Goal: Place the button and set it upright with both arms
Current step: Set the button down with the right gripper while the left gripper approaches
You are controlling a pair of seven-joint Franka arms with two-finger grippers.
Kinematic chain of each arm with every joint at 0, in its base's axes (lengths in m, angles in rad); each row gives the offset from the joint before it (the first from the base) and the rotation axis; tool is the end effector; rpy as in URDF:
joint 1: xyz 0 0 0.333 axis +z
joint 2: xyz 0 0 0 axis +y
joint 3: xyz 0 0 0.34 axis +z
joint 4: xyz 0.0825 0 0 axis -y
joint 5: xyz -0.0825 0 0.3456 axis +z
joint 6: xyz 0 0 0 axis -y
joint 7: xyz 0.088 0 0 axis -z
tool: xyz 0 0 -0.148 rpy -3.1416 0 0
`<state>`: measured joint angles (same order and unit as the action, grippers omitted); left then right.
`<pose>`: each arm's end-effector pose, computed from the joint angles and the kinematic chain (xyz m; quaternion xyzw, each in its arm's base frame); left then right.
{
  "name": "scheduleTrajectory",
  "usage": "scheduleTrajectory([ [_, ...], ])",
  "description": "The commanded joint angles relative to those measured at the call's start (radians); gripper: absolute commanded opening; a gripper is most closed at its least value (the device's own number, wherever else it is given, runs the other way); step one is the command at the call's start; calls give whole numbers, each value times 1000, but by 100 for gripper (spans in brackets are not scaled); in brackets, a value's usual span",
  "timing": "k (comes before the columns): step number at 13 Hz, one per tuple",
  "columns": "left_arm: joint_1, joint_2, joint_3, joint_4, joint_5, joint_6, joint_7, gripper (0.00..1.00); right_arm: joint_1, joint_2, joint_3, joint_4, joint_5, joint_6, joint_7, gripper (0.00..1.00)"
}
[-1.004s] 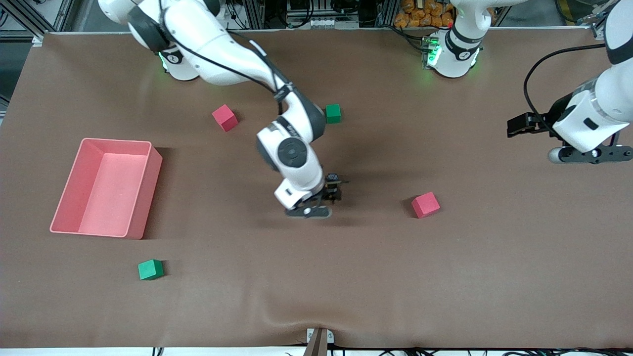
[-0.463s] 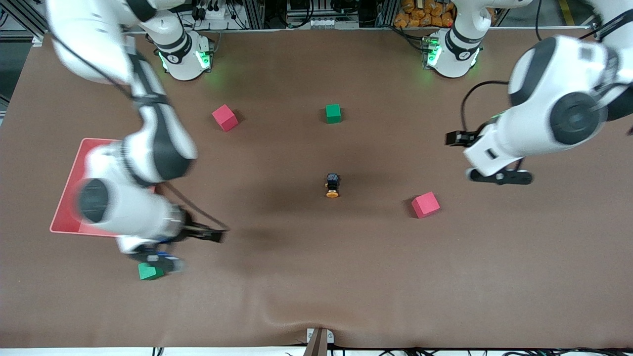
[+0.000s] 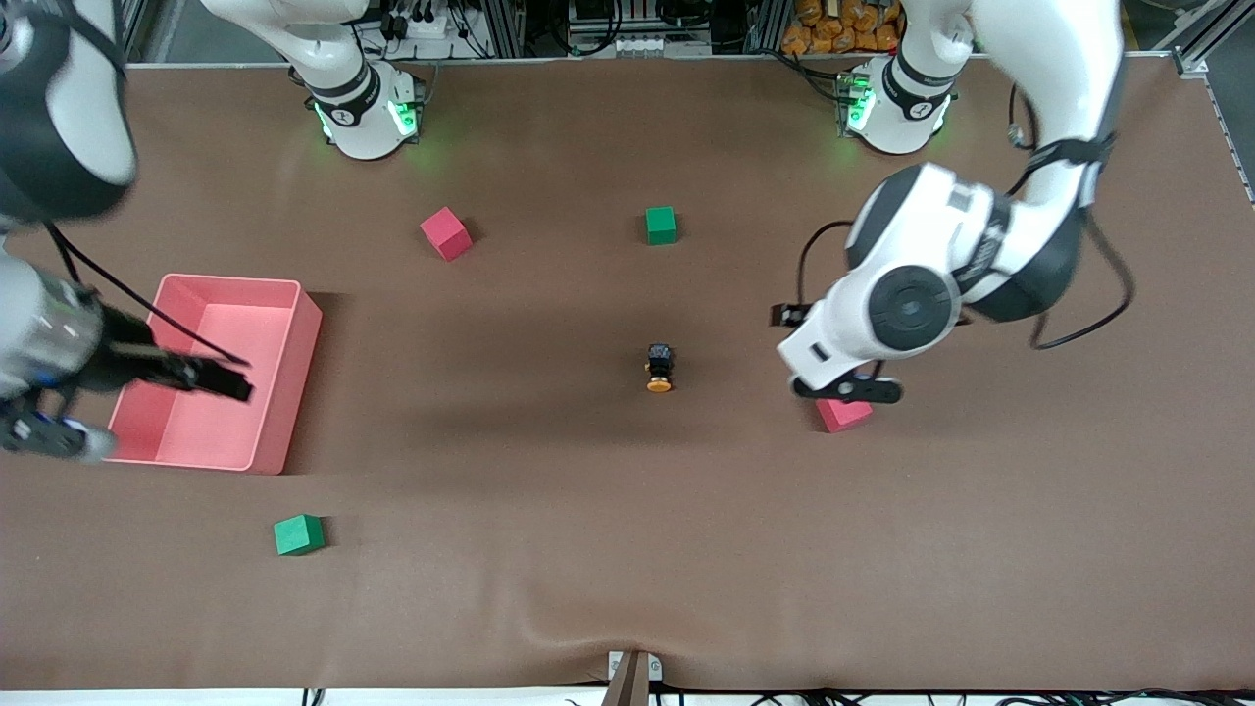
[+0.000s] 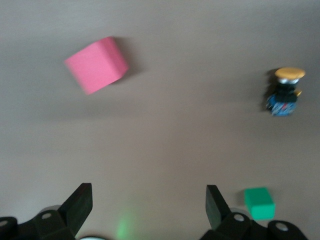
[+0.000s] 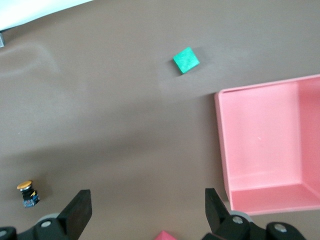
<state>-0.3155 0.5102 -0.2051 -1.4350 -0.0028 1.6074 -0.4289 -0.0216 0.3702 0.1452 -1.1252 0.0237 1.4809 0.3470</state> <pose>0.5505 -0.2928 0.3764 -0.9844 0.0405 0.1688 0.0277 0.6203 0.0616 0.5813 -0.9926 0.1151 0.0140 0.0357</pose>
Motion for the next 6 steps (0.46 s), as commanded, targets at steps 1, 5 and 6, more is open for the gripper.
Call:
scheduleTrajectory([
  [1,-68,111,4,85,-57,63,-88,100,15,-202,-51,-233,-10,62,15,100],
  [5,-126,217,6,125,-156,158,-126,100,51,-466,-150,-568,-8,196,-142,100],
  [6,-126,246,4,140,-178,169,-122,100,52,-485,-159,-585,-8,190,-164,100],
])
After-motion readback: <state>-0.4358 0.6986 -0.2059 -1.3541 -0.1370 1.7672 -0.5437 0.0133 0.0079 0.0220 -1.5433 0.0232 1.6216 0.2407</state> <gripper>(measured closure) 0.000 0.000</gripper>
